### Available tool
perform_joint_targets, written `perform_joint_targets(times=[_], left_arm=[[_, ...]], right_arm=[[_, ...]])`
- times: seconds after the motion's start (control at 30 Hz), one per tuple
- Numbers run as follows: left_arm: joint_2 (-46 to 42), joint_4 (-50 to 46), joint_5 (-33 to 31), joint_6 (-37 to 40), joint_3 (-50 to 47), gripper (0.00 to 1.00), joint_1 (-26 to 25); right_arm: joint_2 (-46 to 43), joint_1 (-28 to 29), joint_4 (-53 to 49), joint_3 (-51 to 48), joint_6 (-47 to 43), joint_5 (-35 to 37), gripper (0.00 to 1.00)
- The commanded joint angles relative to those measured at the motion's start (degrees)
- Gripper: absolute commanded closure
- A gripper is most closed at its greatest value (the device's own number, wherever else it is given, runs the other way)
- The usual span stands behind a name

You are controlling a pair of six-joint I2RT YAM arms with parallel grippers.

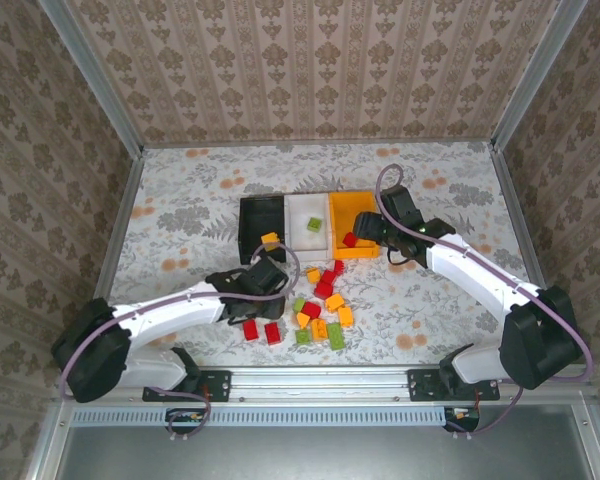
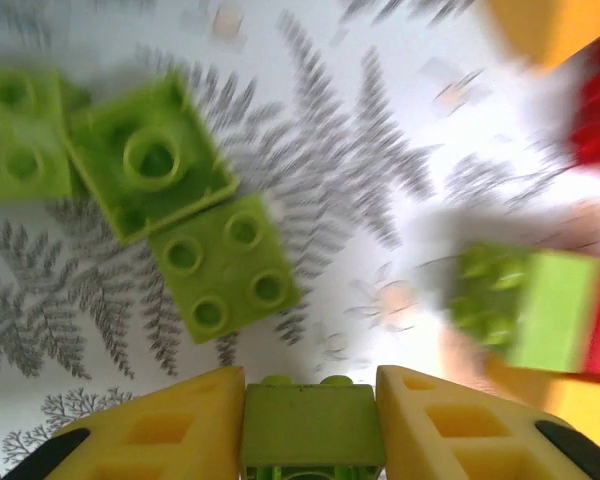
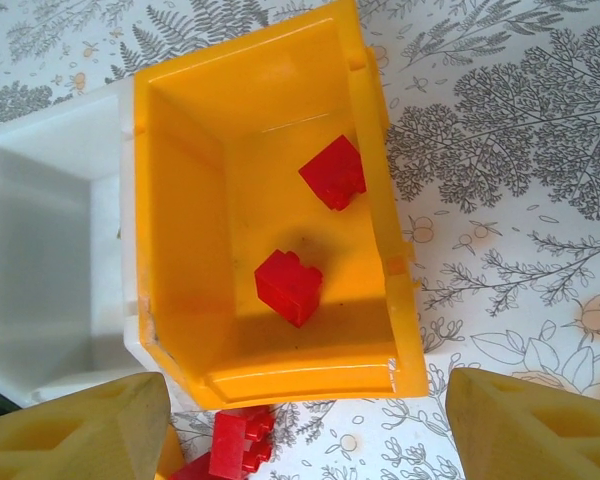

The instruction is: Sort the legos into containers by color

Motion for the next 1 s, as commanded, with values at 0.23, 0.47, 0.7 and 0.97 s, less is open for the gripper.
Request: perform_joint_targets(times=[0.23, 0.47, 0.7, 0.97], left_arm=[[3.4, -4.7, -0.3, 5.4, 15.2, 0.63, 0.6], [7.6, -2.9, 1.6, 6.5, 18.4, 0.66, 1.3], [11.4, -1.1, 2.9, 8.7, 22.6, 0.68, 4.2], [25.1, 1.7, 3.4, 13.3, 35.8, 0.68, 9.6]], right_arm=[[-2.6, -0.8, 0.3, -2.3, 0.5, 0.6, 0.26], [-3.7, -1.2, 0.4, -3.1, 0.4, 0.5, 0.26], [-4.7, -1.6, 0.3, -3.3, 0.4, 0.7, 0.26], [-4.8, -2.1, 0.1, -3.6, 0.7, 0.7, 0.26]])
